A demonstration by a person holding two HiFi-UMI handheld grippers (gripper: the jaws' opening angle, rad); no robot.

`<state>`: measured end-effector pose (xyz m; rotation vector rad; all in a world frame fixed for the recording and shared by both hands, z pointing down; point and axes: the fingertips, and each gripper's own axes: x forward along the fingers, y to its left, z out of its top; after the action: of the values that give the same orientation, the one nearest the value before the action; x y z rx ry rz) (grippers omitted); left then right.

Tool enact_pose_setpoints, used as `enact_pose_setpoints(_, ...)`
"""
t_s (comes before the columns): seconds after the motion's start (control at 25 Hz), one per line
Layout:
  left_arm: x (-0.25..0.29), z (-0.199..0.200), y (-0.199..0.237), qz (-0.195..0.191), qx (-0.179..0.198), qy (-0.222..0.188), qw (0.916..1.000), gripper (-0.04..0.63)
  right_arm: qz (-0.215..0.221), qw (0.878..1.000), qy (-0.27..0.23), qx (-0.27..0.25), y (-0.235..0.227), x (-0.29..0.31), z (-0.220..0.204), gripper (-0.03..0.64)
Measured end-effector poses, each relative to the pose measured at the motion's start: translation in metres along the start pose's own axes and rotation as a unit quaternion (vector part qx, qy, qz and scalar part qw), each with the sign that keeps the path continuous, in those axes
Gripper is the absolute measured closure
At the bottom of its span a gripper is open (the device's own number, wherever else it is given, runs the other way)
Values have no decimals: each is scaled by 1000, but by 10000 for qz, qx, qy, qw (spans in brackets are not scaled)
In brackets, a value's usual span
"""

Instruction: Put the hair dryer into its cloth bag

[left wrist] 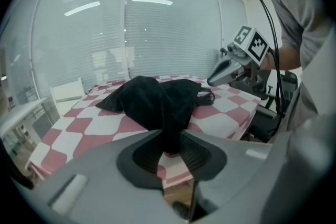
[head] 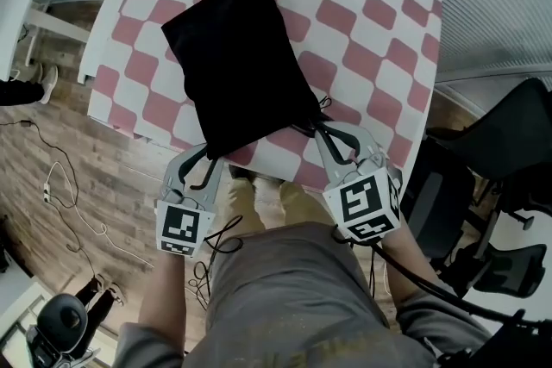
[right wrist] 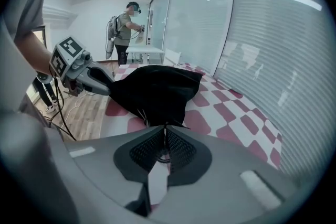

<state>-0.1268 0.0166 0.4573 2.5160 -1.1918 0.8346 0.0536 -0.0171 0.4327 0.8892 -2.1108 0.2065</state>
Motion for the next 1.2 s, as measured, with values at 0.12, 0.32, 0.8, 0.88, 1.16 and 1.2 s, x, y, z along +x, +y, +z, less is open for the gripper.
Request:
enact_pose_setpoints(0.12,-11,3,2,129,-457,-220,9986,492,-131,9996,-232,84,-8,-9,6,580)
enact_pose_setpoints(0.32,-50,2,-7,537,-509,-216,9970,486,-234,9970,-720,144,-12,-32,23,580)
enact_pose_setpoints(0.8,-158,127,8,1430,73,-1862,9720,539,-1193,9611,-2433,544,-1,-142,130,589)
enact_pose_setpoints(0.88,-181,148,14,1579,43,-2206,9625,572,-1314,9515,-2719,590,13,-160,146,589)
enact_pose_setpoints(1.16,-235,197,8,1916,-138,-2957,9358,595,-1429,9349,-3162,749,65,-193,161,591)
enact_pose_setpoints(1.2,-238,198,4,1890,-108,-3019,9343,595,-1416,9336,-3201,767,73,-197,163,591)
